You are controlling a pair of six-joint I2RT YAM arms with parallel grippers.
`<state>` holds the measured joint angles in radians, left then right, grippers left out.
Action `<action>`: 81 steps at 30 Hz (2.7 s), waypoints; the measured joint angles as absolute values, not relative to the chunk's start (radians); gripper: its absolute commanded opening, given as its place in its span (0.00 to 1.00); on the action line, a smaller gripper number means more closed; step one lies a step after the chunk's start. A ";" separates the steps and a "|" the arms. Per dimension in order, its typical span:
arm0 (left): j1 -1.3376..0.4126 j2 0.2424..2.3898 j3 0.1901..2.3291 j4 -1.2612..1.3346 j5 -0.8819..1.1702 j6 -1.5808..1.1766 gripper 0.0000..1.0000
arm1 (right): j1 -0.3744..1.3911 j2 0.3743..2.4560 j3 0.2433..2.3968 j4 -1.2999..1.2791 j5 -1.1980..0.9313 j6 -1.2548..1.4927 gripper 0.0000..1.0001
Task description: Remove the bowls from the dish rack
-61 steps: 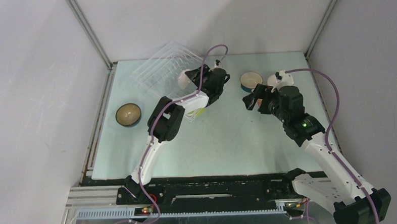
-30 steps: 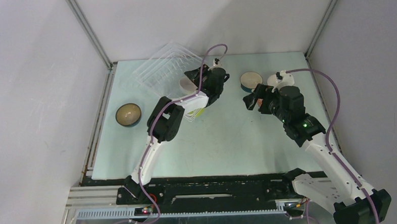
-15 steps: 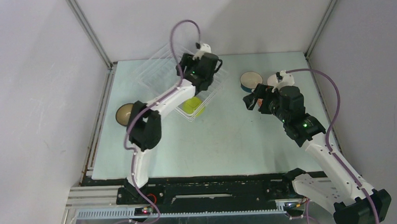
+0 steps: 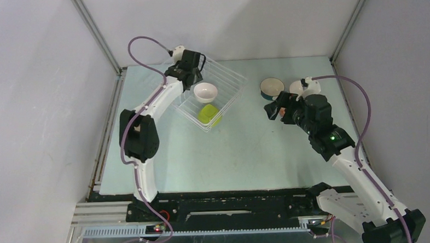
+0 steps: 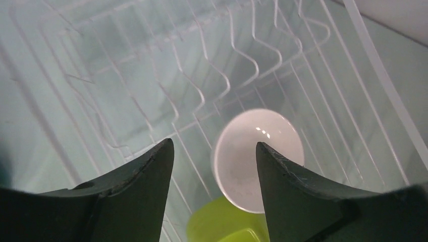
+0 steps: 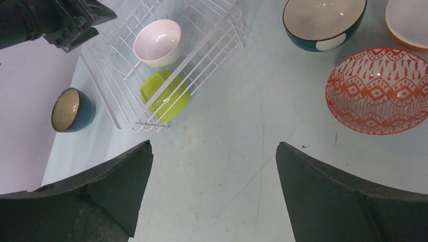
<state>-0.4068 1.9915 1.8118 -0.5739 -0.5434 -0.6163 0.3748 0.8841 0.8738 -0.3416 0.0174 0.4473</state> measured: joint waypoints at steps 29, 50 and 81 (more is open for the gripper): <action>-0.379 2.104 1.731 -0.556 -0.359 -0.745 0.00 | 0.375 0.891 0.874 -0.355 0.017 0.447 1.00; -0.377 1.708 1.527 -0.522 -0.377 -0.686 0.00 | 0.381 0.958 0.956 -0.372 -0.053 0.440 0.95; -0.896 1.942 1.604 -0.458 -0.489 -0.785 0.00 | 0.453 0.587 0.953 -0.577 0.526 0.555 1.00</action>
